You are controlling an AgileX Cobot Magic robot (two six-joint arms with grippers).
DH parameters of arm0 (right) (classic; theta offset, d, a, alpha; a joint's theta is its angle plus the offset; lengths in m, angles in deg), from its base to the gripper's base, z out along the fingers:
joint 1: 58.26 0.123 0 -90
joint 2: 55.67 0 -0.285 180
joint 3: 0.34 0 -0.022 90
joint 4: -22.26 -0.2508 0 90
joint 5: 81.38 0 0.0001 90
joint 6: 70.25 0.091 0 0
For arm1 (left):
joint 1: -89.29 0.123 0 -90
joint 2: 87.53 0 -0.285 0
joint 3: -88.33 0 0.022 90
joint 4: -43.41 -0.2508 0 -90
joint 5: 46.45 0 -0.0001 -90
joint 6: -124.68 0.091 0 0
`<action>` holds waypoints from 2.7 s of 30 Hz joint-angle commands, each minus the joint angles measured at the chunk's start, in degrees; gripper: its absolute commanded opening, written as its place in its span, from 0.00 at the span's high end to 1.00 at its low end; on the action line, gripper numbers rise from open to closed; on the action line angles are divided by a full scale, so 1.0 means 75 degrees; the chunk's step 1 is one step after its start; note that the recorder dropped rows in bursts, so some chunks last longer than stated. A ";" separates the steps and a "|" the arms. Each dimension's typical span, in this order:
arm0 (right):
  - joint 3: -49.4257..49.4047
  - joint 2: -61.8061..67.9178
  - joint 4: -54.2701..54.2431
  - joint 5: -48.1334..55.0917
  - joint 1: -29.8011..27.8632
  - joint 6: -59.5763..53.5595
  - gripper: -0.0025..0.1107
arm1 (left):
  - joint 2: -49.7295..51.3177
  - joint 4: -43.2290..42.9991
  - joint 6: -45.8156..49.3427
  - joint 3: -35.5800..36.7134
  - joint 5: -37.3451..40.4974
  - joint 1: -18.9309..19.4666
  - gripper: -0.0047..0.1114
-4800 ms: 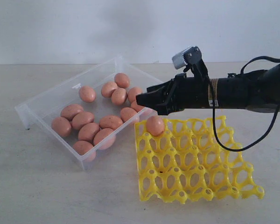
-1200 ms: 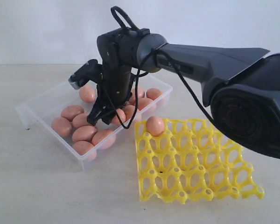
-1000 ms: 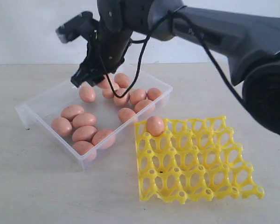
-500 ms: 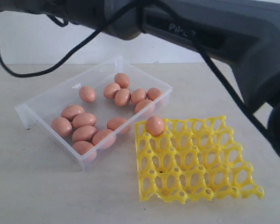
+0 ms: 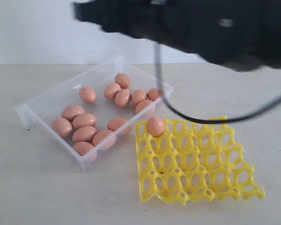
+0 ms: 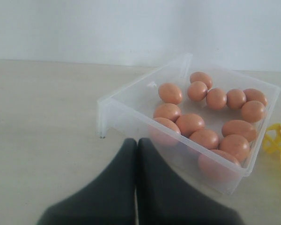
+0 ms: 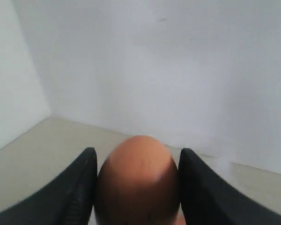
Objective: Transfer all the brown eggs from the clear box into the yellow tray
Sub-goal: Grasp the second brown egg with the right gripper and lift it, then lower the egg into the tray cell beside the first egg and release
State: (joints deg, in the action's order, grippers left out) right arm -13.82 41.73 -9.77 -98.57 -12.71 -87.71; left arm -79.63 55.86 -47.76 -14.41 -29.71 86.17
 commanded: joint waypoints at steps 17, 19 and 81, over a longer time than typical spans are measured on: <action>-0.1912 0.1209 1.3612 -0.6350 -0.6208 1.2791 0.98 | -0.0015 0.0030 0.0003 -0.0007 -0.0062 0.0024 1.00; -0.1474 0.1832 1.4164 -0.7036 -0.6299 1.2996 0.98 | -0.0015 0.0030 0.0003 -0.0007 -0.0062 0.0024 1.00; -0.1478 0.2916 1.4298 -0.2801 -0.4482 0.9316 0.85 | -0.0015 0.0030 0.0003 -0.0007 -0.0062 0.0024 1.00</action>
State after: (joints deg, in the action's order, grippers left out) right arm -25.13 63.60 98.05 -119.25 -46.30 -16.50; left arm -79.63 55.86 -47.76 -14.41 -29.84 86.17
